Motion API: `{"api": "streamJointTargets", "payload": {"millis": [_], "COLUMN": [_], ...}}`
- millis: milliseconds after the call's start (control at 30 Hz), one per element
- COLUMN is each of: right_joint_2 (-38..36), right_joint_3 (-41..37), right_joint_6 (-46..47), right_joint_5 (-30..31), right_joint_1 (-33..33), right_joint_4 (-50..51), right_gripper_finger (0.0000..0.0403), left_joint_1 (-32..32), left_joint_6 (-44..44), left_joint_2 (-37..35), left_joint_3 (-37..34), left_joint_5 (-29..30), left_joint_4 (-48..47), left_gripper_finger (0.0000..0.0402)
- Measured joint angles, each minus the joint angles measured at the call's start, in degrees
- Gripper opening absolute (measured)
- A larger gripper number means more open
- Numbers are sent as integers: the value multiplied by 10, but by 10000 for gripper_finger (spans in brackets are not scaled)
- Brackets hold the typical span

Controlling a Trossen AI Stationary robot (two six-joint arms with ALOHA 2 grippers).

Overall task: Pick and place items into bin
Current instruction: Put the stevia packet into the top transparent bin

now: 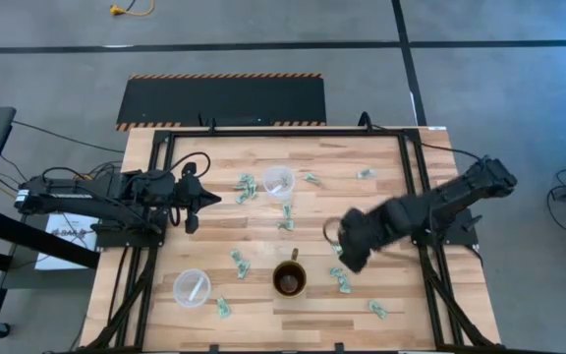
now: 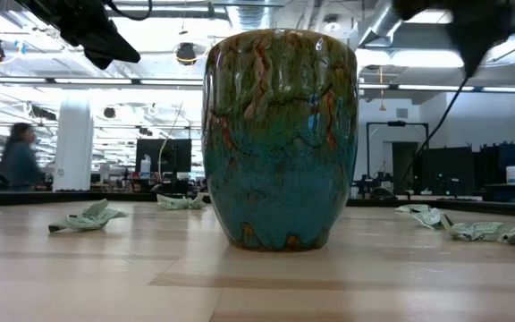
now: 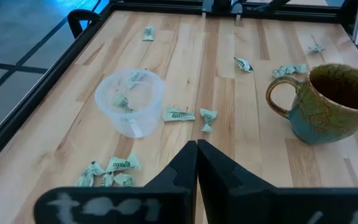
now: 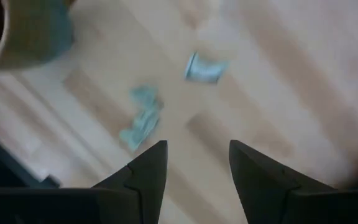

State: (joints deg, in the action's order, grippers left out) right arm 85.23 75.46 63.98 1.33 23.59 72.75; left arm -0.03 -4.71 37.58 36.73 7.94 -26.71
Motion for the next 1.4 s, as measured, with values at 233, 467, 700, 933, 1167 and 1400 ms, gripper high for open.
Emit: {"api": "streamJointTargets", "payload": {"millis": [233,467,700,933,1167,1400], "right_joint_2": [41,101,164,216,229,229], "right_joint_3": [0,0,0,-1,-26,-66], "right_joint_6": [197,309,337,309,313,309], "right_joint_5": [1,-26,-40,-77,-89,-90], "right_joint_1": [130,221,267,266,265,265], "right_joint_4": [-1,-57,-96,-123,-145,-208], "right_gripper_finger": [164,164,163,162,158,157], "left_joint_1": [0,0,0,0,0,0], "left_joint_6": [0,0,0,0,0,0], "left_joint_2": [0,0,0,0,0,0], "left_joint_3": [0,0,0,0,0,0], "left_joint_5": [0,0,0,0,0,0], "left_joint_4": [0,0,0,0,0,0], "left_gripper_finger": [0,0,0,0,0,0]}}
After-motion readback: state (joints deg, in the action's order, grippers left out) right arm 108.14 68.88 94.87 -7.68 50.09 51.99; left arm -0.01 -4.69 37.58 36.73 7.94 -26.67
